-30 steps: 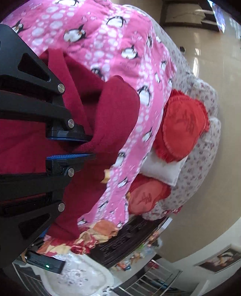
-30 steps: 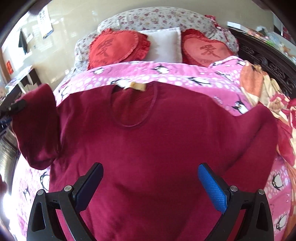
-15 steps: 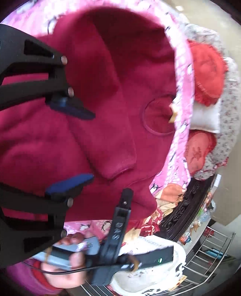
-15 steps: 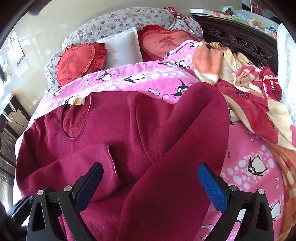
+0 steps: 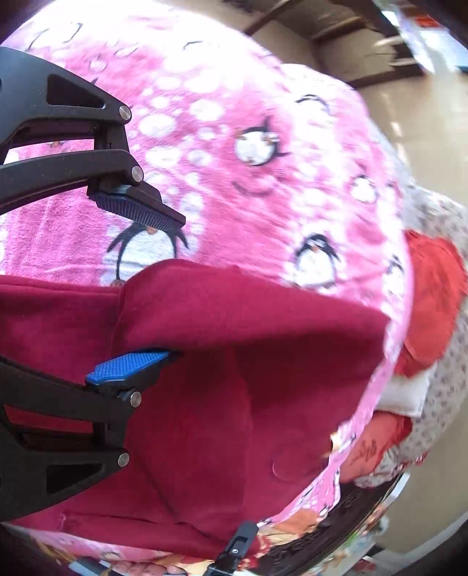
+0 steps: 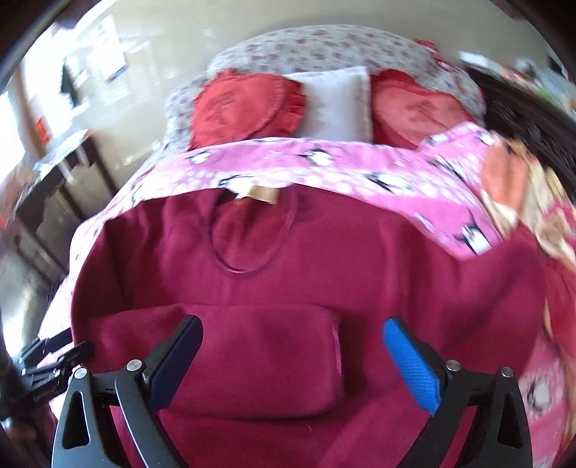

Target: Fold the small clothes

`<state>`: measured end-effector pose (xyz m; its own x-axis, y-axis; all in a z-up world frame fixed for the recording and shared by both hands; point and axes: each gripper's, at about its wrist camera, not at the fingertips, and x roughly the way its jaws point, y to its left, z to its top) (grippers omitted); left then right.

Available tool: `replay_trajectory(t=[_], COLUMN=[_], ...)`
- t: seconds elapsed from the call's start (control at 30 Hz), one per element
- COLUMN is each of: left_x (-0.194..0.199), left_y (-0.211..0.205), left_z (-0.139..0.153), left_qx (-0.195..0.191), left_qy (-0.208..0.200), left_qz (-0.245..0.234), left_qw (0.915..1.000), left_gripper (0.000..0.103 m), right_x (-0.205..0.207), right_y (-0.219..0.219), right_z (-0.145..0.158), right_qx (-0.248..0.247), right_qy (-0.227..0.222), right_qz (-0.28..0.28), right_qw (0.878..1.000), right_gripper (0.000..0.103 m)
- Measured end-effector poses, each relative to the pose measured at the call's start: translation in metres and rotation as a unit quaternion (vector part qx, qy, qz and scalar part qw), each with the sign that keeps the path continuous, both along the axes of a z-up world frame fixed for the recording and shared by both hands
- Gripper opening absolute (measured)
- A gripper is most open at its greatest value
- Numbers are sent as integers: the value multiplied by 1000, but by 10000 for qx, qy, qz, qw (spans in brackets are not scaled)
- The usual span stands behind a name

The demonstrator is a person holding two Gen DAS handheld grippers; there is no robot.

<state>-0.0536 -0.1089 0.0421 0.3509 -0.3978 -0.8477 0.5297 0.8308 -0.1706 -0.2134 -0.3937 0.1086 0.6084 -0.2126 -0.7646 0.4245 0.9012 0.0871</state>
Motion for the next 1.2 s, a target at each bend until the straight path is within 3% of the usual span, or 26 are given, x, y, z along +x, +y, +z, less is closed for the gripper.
replay_trajectory(t=[0.1,0.2,0.27,0.4,0.43,0.47,0.63,0.7,0.8,0.87,0.9,0.93,1.0,1.07,1.2], left_x=[-1,-4,-1,3,4,5,6,4,1,0,0,1,1,2,-1], left_y=[6,7,6,1,0,-1,0,-5,-16,-19,-17,-15,-9,-6,4], left_z=[-4,-2,-3,2,5,9,30,29,18,12,10,10,12,14,21], left_qx=[-166,-120,-129,-194,-234,-285,-576,-588,-348,-180,-228,-318,-469,-522,-603], left_qy=[85,-93,-81,-57,-77,-105,-268,-245,-206,-201,-177,-140,-77,-74,-161], left_qz=[25,-47,-45,27,54,82,99,24,-77,-79,-68,-57,-40,-16,28], left_qw=[9998,9999,9999,9998,9997,9995,9979,9980,9992,9996,9996,9994,9989,9986,9980], left_gripper=[65,65,65,65,65,65,65,65,65,65,65,65,65,65,65], right_x=[2,-4,-3,-2,-3,-4,-19,-23,-24,-19,-22,-26,-26,-2,56], right_y=[-10,-30,-37,-26,-26,-27,-32,-42,-59,-70,-73,-73,-62,-33,24], right_z=[-3,-22,-39,-42,-34,-29,19,27,9,-12,-12,-7,9,18,16], right_qx=[-301,19,216,-240,-146,-8,-573,-696,-617,-915,-884,-641,-79,511,1186], right_qy=[175,340,561,648,510,400,-32,-12,415,1097,1093,798,81,-314,-558], right_qz=[-239,-487,-513,-260,-111,1,-95,-290,-616,-1082,-1163,-1146,-831,192,1647], right_qw=[9991,9982,9969,9973,9985,9992,9983,9972,9953,9838,9832,9881,9965,9980,9776], right_gripper=[95,95,86,31,11,6,6,6,6,6,6,8,10,11,11])
